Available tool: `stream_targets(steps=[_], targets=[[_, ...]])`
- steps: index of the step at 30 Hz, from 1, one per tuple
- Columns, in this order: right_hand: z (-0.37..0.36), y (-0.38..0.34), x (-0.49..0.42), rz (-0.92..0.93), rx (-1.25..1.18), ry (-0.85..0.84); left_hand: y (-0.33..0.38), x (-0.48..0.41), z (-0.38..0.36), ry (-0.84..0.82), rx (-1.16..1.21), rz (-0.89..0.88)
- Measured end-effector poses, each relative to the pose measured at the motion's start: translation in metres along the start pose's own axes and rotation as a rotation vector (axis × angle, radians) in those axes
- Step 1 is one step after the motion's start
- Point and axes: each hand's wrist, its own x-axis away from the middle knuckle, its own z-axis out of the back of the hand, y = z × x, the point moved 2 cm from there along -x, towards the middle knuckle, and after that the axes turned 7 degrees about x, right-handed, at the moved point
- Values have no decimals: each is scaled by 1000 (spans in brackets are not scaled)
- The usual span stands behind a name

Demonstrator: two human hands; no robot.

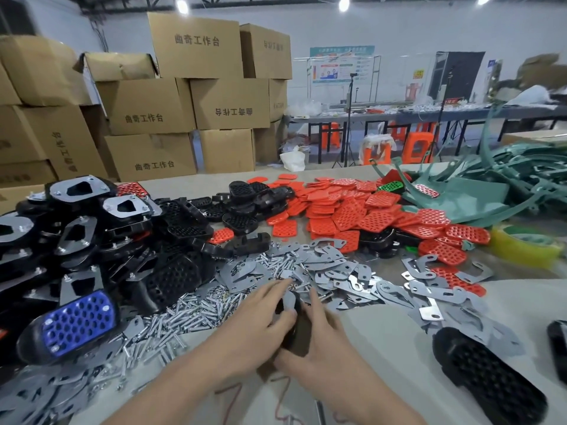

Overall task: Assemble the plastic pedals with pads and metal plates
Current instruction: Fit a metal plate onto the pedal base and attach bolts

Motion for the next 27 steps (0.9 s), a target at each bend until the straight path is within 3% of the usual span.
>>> stream_targets(steps=[4, 8, 13, 18, 22, 27], targets=[[12, 1, -4, 61, 15, 56, -7, 4, 13, -58, -15, -43], [29, 3, 7, 15, 23, 44, -3, 16, 6, 124, -233, -119], [-1, -25, 19, 38, 174, -53, 1, 23, -10, 279, -207, -51], [1, -19, 11, 46, 244, 46, 2, 30, 0, 93, -240, -151], [13, -12, 11, -7, 101, 70, 1, 31, 16, -41, -374, -263], [-1, -27, 18, 85, 141, 39, -4, 26, 11, -14, -452, -203]])
